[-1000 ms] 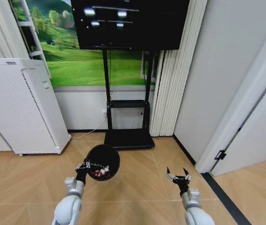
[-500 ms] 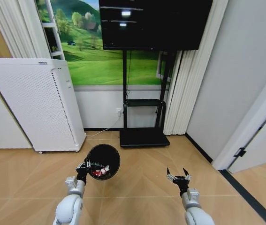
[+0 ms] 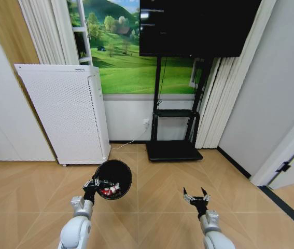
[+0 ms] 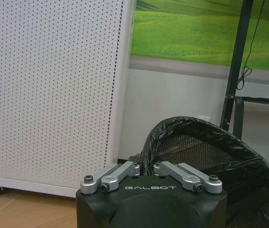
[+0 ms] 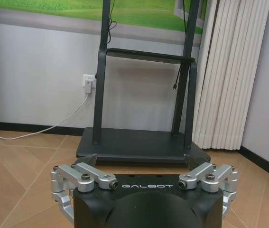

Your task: Pick up the trash bin and place the garbage on the floor into it.

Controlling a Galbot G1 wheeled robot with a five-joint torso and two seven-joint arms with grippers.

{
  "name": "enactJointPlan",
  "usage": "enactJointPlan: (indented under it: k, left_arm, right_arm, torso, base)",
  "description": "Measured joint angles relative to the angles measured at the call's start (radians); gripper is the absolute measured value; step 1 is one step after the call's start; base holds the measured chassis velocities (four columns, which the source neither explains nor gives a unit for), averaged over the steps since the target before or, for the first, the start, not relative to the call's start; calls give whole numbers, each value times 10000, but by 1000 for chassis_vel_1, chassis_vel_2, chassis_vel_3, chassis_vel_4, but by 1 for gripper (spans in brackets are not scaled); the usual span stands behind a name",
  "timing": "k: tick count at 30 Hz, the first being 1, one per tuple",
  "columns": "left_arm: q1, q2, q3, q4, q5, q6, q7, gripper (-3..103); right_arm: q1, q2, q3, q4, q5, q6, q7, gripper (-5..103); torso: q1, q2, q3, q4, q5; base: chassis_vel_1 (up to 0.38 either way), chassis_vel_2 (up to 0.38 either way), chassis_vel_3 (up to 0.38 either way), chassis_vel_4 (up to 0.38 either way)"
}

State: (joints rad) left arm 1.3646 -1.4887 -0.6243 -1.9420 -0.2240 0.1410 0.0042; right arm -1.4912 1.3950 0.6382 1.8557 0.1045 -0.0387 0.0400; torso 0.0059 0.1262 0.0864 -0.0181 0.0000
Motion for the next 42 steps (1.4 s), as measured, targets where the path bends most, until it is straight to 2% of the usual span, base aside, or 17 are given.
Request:
enactJointPlan:
  k: [26,35,37,39,40,41,42]
  left_arm:
    - [-33,-3,-79,165,-166,-122,107,7]
    - [-77,-72,-31,222,-88,-123,65,7]
    - [19,-188,42,244,-24,-71,-252,7]
    - [58,-244,63,257,6,-34,-438,7]
    - [141,-390,94,289,53,126,-1081,7]
    - [141,-390,94,289,53,126,-1081,7]
    - [176,-462,100,335,48,169,-1476,7]
  right_arm:
    - [-67,153,-21,24,-146,-23,-66,100]
    - [-67,75,-8,-158,-106,306,-64,100]
    - [-31,58,-10,-338,-110,688,-94,100]
    - [-29,48,-11,-373,-98,742,-109,100]
    - [-21,31,-11,-427,-27,792,-127,100]
    - [-21,31,-11,-427,-27,792,-127,100]
    - [-9,21,-10,-455,0,810,-130,100]
  torso:
    - [3,1,2,0,1]
    - [1,2,-1,-1,1]
    - [-2,3,-2,0,2]
    - [-2,2,-2,1,2]
    - [-2,2,-3,-2,1]
    - [-2,2,-3,-2,1]
    - [-2,2,-2,-1,1]
  base:
    - [8,-45,-15,29]
    - [162,-152,-159,150]
    - [136,-147,-128,153]
    - [115,-109,-106,118]
    - [44,-55,-66,23]
    - [44,-55,-66,23]
    - [0,0,0,0]
